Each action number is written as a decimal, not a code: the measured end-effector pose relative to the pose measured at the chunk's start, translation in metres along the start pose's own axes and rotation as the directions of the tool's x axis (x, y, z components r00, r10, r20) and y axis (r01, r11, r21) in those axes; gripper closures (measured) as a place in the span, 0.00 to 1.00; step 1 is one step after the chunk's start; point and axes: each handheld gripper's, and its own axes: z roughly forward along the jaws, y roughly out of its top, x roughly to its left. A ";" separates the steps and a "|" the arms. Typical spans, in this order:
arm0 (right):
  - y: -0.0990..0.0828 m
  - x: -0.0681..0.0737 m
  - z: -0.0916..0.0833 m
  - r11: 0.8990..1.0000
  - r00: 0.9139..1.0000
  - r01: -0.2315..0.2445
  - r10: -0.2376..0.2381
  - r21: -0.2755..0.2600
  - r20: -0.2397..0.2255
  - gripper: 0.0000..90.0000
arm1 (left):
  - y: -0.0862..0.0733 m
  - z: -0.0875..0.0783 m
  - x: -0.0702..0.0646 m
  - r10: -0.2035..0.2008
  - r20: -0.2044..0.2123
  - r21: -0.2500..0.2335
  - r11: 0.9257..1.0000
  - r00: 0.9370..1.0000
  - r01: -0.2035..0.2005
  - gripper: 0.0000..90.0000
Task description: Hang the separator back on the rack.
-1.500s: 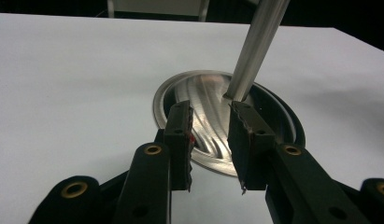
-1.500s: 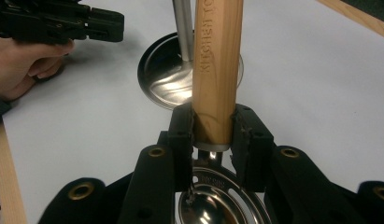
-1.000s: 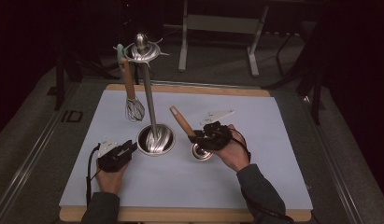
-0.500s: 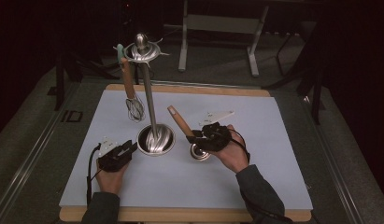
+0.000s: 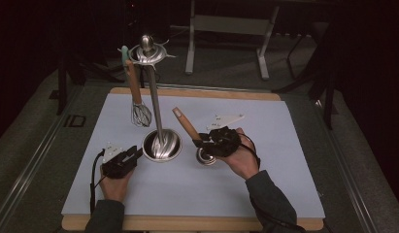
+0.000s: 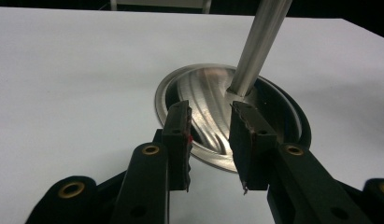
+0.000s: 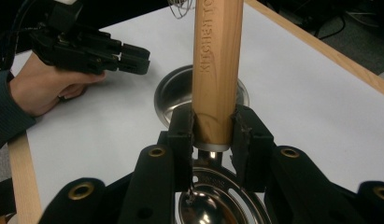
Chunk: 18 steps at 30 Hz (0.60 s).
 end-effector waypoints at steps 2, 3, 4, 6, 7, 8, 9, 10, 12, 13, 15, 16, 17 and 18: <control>0.002 0.000 -0.001 1.000 1.000 0.007 -0.007 -0.002 0.000 0.79 | 0.000 0.000 0.000 0.001 0.000 0.001 1.000 1.000 -0.001 0.76; 0.003 0.000 -0.001 1.000 1.000 0.011 -0.011 -0.008 -0.001 0.79 | 0.000 0.000 0.000 0.001 0.000 0.000 1.000 1.000 -0.001 0.76; 0.004 0.000 -0.002 1.000 1.000 0.017 -0.017 -0.011 -0.003 0.79 | 0.000 0.000 0.000 0.001 0.000 0.001 1.000 1.000 -0.001 0.76; 0.005 0.000 -0.003 0.999 1.000 0.024 -0.024 -0.022 -0.007 0.79 | 0.000 0.000 0.000 0.002 0.000 0.001 1.000 1.000 -0.002 0.76; 0.006 0.000 -0.003 0.999 0.999 0.031 -0.031 -0.026 -0.009 0.79 | 0.000 0.000 0.000 0.002 0.000 0.001 1.000 1.000 -0.002 0.76; 0.008 0.001 -0.004 0.999 0.999 0.033 -0.034 -0.028 -0.010 0.79 | 0.000 0.000 0.000 0.002 0.000 0.001 1.000 1.000 -0.002 0.76; 0.009 0.001 -0.004 0.999 0.999 0.037 -0.038 -0.032 -0.012 0.79 | 0.000 0.000 0.000 0.003 0.000 0.001 1.000 1.000 -0.003 0.76; 0.010 0.002 -0.004 0.999 0.999 0.039 -0.040 -0.034 -0.013 0.79 | 0.000 0.000 0.000 0.003 0.000 0.001 1.000 1.000 -0.003 0.76; 0.012 0.003 -0.005 0.998 0.999 0.045 -0.046 -0.042 -0.018 0.79 | 0.000 0.000 0.000 0.002 0.000 0.002 1.000 1.000 -0.002 0.76; 0.014 0.003 -0.005 0.998 0.999 0.050 -0.051 -0.044 -0.018 0.79 | 0.000 0.000 0.000 0.003 0.000 0.002 1.000 1.000 -0.003 0.76; 0.017 0.003 -0.005 0.997 0.998 0.057 -0.058 -0.049 -0.026 0.79 | 0.000 0.000 0.000 0.002 0.000 0.002 1.000 1.000 -0.002 0.76; 0.018 0.003 -0.005 0.997 0.998 0.061 -0.063 -0.054 -0.030 0.79 | 0.000 0.000 0.000 0.002 0.000 0.002 1.000 1.000 -0.002 0.76; 0.019 0.004 -0.006 0.996 0.997 0.061 -0.063 -0.059 -0.034 0.79 | 0.000 0.000 0.000 0.003 0.001 0.002 1.000 1.000 -0.003 0.76; 0.020 0.003 -0.006 0.996 0.997 0.066 -0.068 -0.064 -0.039 0.79 | 0.000 0.000 0.000 0.003 0.000 0.002 1.000 1.000 -0.003 0.76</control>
